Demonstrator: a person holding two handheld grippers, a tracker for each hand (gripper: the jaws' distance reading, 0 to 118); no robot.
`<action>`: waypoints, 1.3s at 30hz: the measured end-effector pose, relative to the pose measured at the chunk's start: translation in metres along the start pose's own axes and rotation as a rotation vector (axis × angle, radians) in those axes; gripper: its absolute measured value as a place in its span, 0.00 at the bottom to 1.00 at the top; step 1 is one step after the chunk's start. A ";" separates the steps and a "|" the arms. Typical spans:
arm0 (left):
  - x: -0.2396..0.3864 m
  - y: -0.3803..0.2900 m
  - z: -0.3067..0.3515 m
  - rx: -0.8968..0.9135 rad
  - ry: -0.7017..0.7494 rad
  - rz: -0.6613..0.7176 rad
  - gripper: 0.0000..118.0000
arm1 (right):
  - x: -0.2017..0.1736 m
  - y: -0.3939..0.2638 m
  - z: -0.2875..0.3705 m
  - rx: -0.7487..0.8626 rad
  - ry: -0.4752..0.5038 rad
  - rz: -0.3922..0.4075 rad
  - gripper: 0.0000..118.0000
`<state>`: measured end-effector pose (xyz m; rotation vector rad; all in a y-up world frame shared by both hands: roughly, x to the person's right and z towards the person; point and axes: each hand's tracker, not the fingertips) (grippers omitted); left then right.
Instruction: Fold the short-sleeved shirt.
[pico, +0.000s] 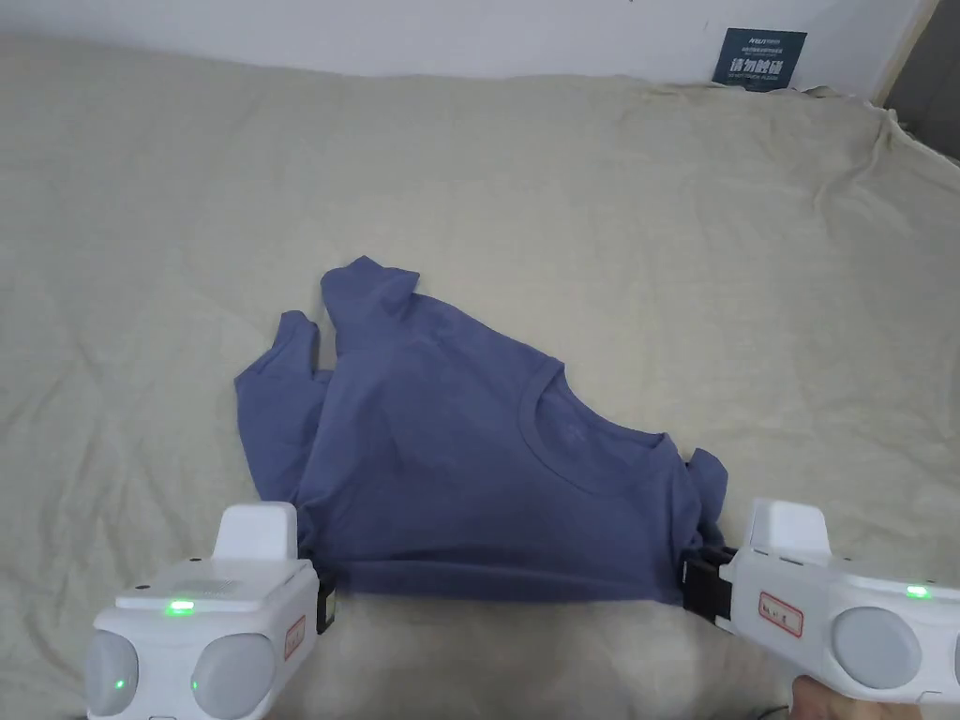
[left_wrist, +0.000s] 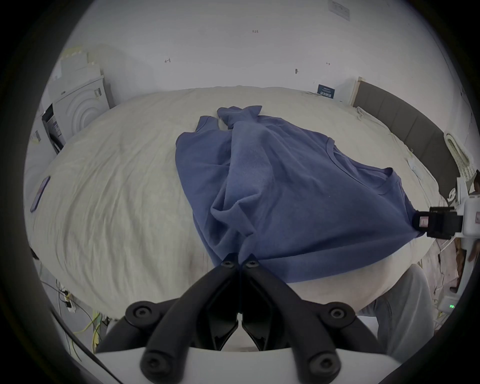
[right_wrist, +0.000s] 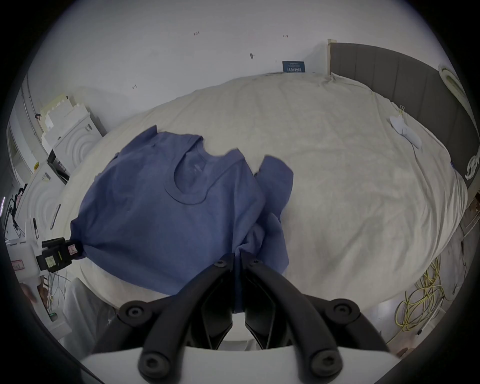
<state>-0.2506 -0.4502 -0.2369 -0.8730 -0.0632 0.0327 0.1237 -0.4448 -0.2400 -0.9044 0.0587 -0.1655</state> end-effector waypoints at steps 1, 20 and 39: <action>-0.001 -0.002 -0.003 -0.006 -0.002 0.005 0.00 | -0.001 -0.006 -0.001 -0.009 0.000 0.007 0.03; -0.038 0.081 0.091 0.475 0.068 0.106 1.00 | -0.016 0.050 0.088 0.518 -0.109 0.029 0.79; 0.005 0.068 0.104 0.617 0.057 -0.040 0.00 | -0.084 0.030 0.107 0.682 -0.052 0.155 0.01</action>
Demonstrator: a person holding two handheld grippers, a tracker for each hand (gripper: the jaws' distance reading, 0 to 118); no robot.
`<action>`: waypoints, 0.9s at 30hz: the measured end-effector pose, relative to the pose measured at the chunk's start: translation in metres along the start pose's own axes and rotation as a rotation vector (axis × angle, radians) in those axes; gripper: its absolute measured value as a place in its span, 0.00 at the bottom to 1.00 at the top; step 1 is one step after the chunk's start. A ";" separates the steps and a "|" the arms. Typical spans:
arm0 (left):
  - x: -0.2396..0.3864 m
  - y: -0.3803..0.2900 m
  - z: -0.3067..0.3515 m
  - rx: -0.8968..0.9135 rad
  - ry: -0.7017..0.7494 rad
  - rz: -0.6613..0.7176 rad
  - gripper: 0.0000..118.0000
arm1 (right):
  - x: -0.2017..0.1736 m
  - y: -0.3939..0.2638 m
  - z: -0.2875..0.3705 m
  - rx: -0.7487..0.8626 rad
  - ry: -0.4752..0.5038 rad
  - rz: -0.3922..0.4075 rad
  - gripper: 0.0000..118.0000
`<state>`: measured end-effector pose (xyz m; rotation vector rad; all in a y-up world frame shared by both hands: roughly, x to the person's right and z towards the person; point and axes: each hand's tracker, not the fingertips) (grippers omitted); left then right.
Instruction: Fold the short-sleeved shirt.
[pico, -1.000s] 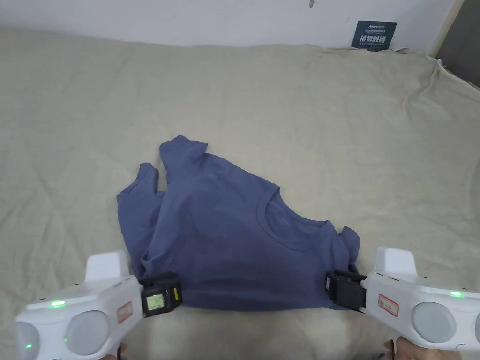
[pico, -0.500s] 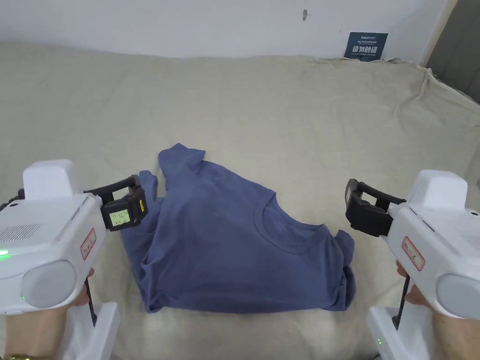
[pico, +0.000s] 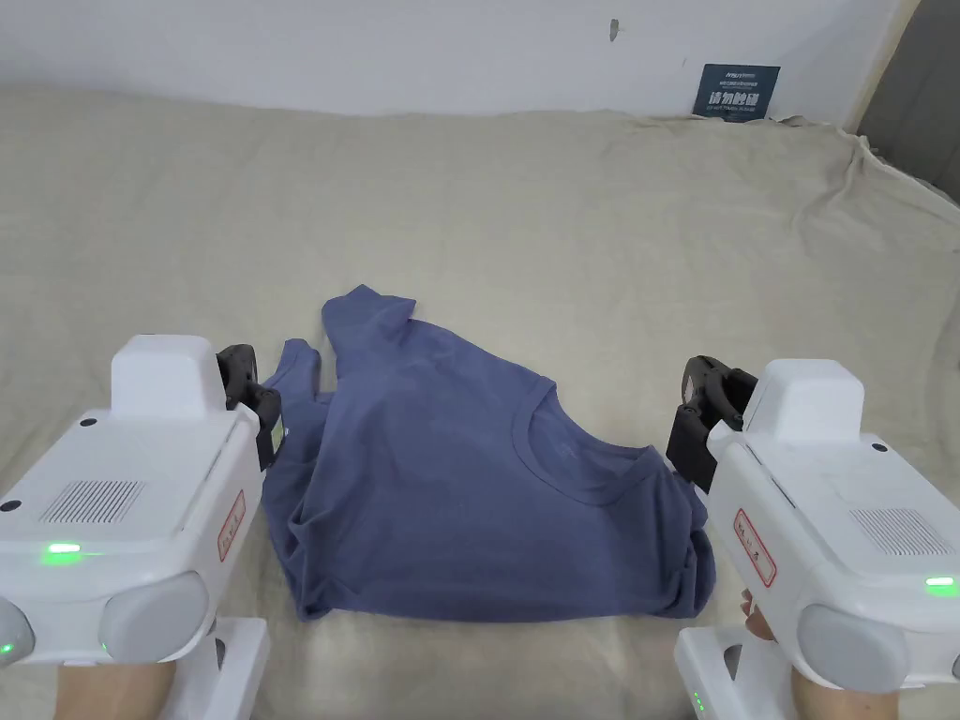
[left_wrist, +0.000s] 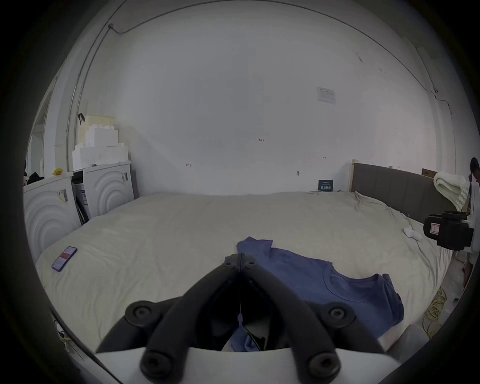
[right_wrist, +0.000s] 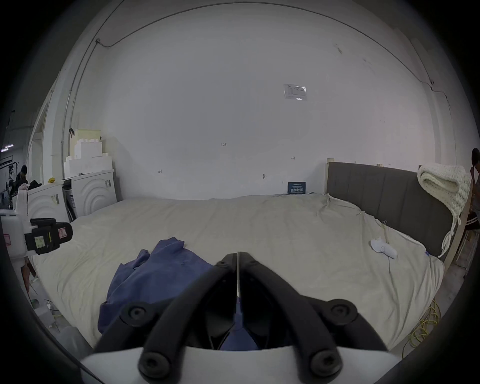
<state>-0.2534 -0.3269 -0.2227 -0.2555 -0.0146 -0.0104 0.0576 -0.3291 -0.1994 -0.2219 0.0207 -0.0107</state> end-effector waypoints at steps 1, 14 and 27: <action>0.000 0.000 0.000 -0.008 -0.009 0.004 0.00 | -0.002 -0.001 0.001 -0.001 0.001 -0.003 0.00; -0.015 -0.010 -0.010 -0.034 0.002 0.066 0.00 | -0.009 0.005 -0.008 -0.016 0.031 -0.023 0.00; -0.030 -0.009 -0.030 -0.048 0.016 0.087 0.00 | -0.022 0.030 -0.085 -0.090 0.135 0.028 0.00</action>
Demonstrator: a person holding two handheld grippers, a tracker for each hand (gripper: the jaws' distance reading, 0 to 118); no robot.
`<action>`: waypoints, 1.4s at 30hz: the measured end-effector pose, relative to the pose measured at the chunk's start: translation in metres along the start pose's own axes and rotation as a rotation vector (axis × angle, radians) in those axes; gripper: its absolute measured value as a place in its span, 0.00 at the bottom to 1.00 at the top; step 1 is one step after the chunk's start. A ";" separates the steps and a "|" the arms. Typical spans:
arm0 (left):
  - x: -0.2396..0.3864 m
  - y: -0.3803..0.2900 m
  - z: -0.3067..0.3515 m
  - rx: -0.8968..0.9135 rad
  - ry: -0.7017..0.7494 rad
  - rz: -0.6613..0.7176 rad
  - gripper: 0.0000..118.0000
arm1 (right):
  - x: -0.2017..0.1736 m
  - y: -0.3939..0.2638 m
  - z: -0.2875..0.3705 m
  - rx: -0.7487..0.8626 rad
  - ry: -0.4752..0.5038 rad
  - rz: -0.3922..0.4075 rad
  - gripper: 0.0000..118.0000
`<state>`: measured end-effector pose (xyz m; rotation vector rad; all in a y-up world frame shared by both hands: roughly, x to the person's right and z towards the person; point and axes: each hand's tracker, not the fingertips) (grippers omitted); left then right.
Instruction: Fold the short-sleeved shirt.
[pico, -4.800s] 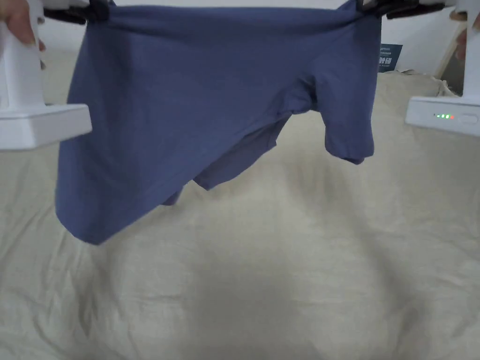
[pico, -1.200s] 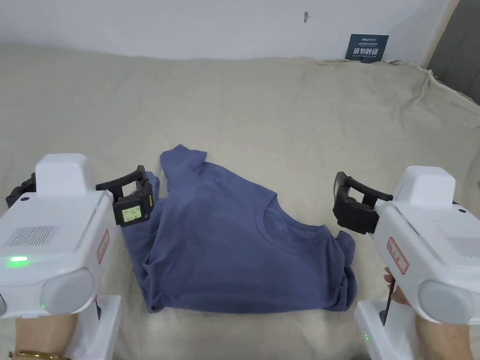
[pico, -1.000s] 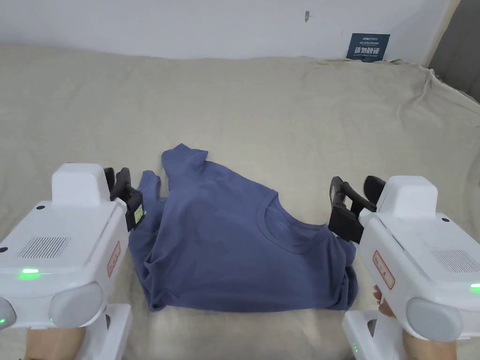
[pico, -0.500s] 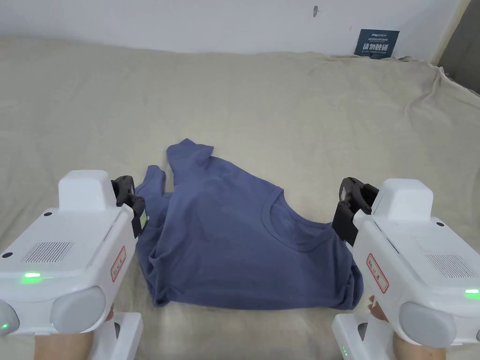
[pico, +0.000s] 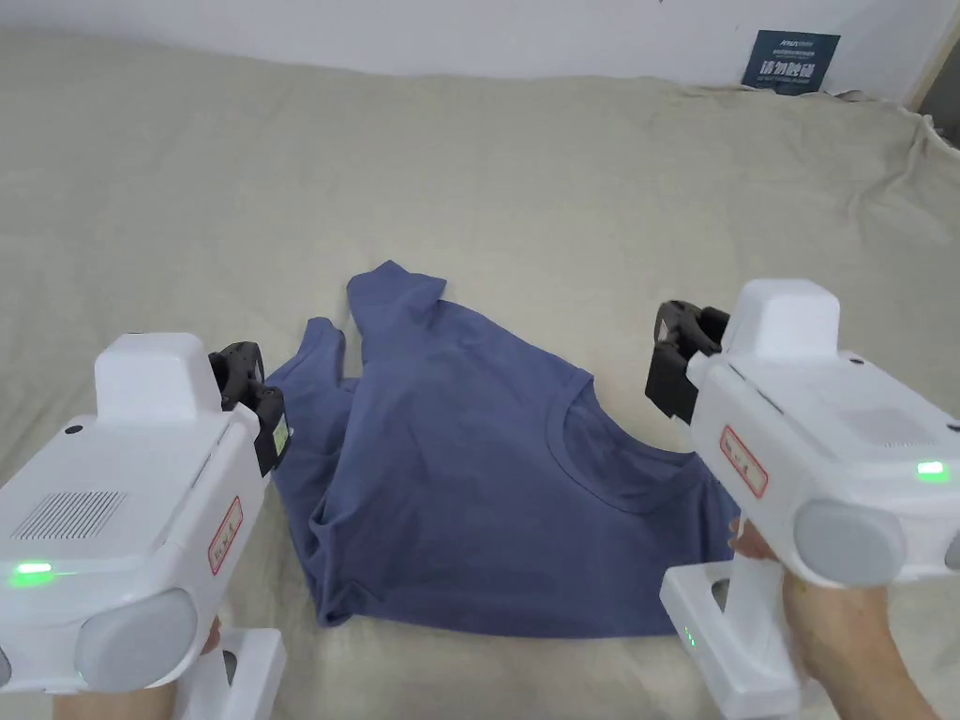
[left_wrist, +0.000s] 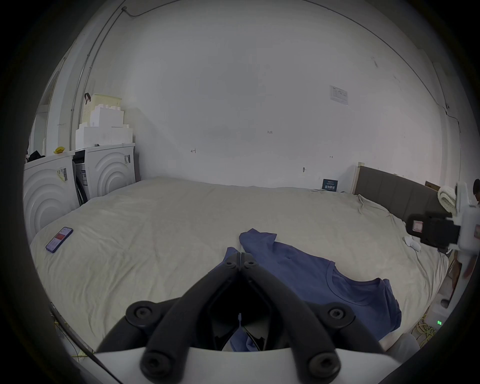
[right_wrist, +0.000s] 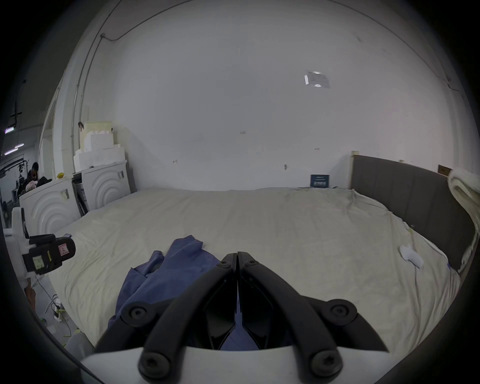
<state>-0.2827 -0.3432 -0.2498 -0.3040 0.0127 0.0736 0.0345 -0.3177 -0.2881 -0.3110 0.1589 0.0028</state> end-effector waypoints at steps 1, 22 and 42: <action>-0.001 0.000 -0.002 -0.002 0.003 0.002 0.00 | -0.001 0.007 -0.013 -0.024 0.023 0.008 0.00; -0.039 0.002 -0.041 -0.059 0.078 0.072 0.00 | -0.065 0.044 -0.332 -0.721 0.134 0.165 0.37; -0.040 -0.023 -0.064 -0.165 0.063 0.083 0.00 | -0.078 -0.007 -0.373 -0.890 0.145 0.154 0.38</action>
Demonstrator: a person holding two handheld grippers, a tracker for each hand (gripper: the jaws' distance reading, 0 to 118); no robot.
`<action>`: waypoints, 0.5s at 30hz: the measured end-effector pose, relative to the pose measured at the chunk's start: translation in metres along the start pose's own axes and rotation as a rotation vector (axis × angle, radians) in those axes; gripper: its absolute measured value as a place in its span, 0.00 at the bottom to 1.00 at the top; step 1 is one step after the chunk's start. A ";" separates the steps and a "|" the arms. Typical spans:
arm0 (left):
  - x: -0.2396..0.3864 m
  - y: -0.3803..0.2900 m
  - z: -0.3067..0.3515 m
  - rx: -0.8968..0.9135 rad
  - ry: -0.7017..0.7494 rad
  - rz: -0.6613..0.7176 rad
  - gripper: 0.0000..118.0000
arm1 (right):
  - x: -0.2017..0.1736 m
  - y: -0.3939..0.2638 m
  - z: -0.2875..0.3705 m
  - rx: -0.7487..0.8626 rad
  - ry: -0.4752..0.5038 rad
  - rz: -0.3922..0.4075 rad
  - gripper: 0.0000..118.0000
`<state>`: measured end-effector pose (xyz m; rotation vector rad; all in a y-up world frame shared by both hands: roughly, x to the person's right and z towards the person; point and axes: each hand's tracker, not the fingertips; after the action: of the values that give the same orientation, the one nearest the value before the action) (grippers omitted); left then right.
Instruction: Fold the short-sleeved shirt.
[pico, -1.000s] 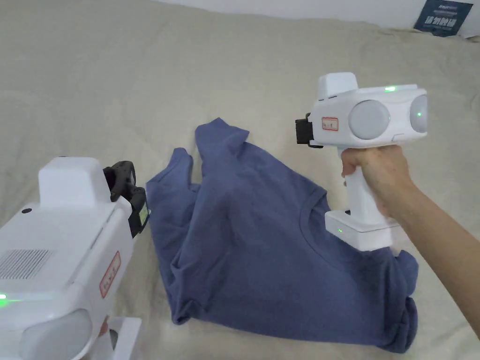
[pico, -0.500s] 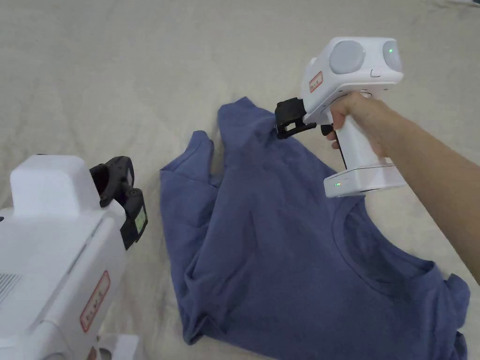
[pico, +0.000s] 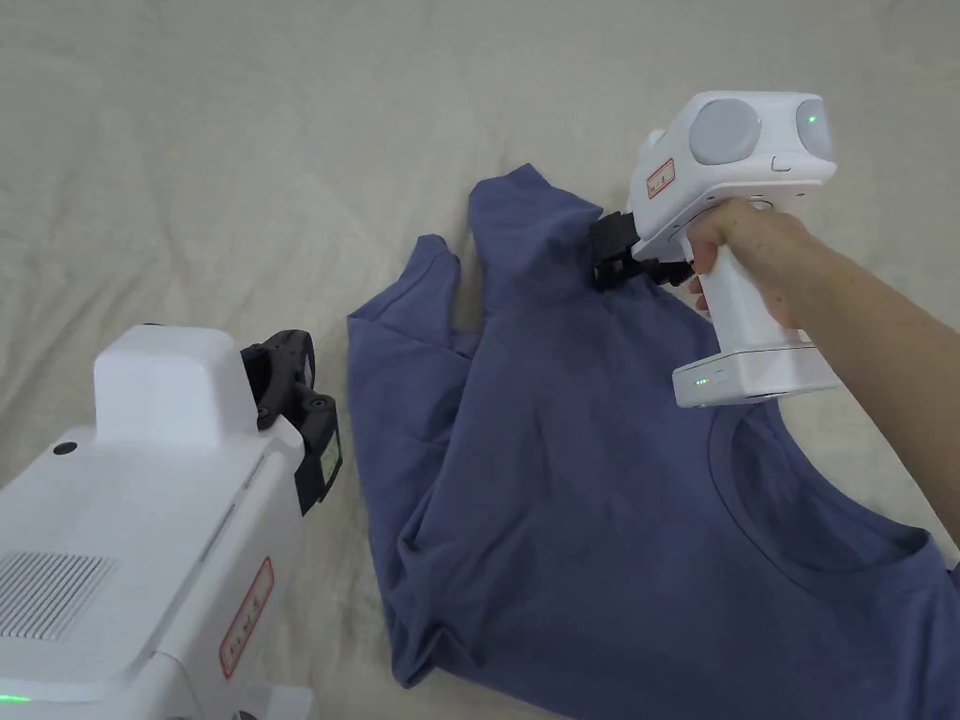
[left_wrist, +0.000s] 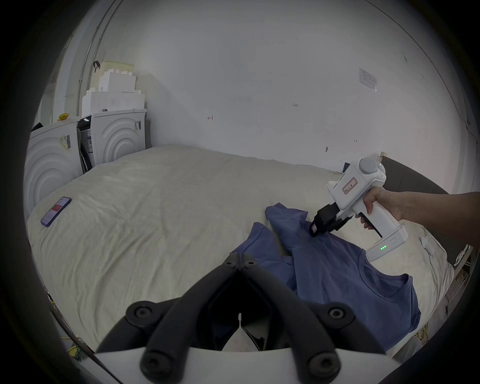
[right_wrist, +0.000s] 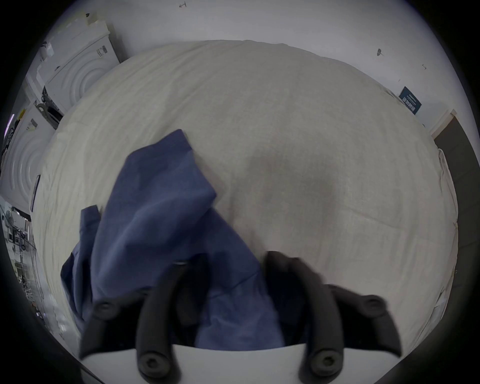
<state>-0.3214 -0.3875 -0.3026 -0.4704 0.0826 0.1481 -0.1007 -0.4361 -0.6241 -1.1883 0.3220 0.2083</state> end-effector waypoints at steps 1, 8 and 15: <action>0.000 0.000 0.000 -0.002 -0.001 0.001 0.00 | 0.001 0.001 0.002 0.010 0.008 0.000 0.12; 0.000 0.005 -0.001 -0.013 -0.002 0.007 0.00 | -0.001 -0.004 0.025 0.029 0.019 0.007 0.02; -0.010 0.031 -0.027 -0.073 -0.072 0.044 0.10 | 0.009 -0.011 0.066 0.109 0.031 0.003 0.02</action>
<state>-0.3375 -0.3737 -0.3393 -0.5360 0.0173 0.2114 -0.0801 -0.3785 -0.5957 -1.0837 0.3578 0.1732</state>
